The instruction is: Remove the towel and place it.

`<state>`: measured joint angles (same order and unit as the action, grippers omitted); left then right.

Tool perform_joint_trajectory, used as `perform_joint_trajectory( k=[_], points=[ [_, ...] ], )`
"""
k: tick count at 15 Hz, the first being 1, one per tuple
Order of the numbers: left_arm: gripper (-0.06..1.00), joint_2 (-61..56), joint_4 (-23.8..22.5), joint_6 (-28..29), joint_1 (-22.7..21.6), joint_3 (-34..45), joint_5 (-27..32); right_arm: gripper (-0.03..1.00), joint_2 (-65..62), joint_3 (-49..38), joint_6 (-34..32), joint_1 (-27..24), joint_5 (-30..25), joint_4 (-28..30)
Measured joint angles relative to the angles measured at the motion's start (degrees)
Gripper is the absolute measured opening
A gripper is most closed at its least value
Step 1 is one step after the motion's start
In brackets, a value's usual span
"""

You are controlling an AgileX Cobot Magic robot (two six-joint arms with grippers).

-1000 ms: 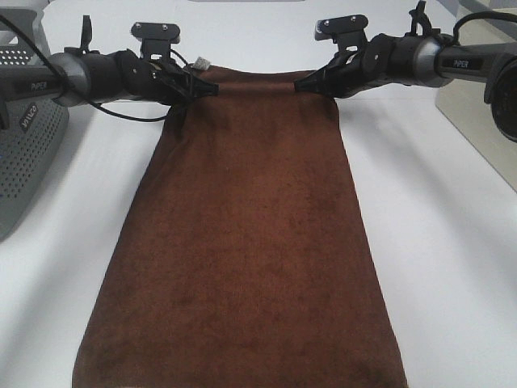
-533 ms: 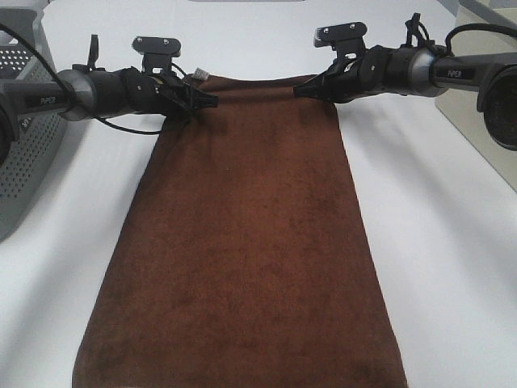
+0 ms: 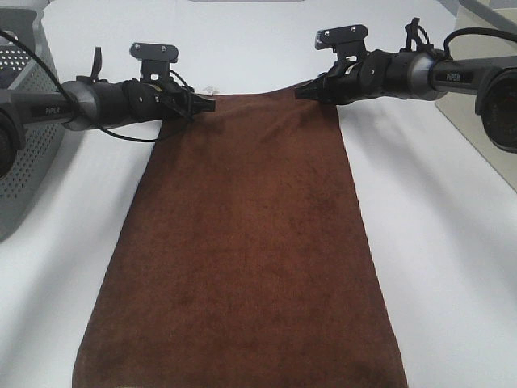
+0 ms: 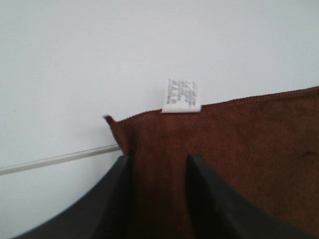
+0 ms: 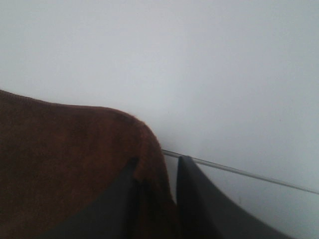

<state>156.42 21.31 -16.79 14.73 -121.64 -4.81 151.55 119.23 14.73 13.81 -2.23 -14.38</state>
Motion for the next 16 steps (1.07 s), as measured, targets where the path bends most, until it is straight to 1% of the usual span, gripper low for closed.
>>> perform_joint_trajectory(
  k=[1,2,3,5,8,10,16],
  points=[
    [0.41,0.5,0.0,0.0,0.0,0.1,-0.9,0.37,0.1,0.0,0.0,-0.2,0.1,-0.1],
    [0.46,0.7,0.0,0.0,0.0,0.1,-1.0,0.45,0.3,0.0,0.0,-0.6,0.3,-0.3],
    [0.47,0.9,0.0,0.0,0.0,0.1,-1.1,0.48,0.5,0.0,0.0,-1.0,0.5,-0.3],
    [0.48,1.0,-0.2,0.0,0.0,0.1,-1.1,0.5,1.0,0.0,0.0,-1.7,0.6,-0.8],
    [0.48,1.0,-4.2,-0.1,0.0,0.2,-1.1,0.5,1.4,0.0,-0.1,-1.7,1.0,-1.5],
    [0.48,1.0,-5.8,-0.1,0.0,0.2,-1.2,0.5,2.4,0.1,-0.1,-1.7,1.2,-2.3],
    [0.48,1.9,-6.0,0.0,0.0,0.2,-2.5,0.5,3.2,0.1,-0.1,-1.7,1.3,-2.9]
  ],
)
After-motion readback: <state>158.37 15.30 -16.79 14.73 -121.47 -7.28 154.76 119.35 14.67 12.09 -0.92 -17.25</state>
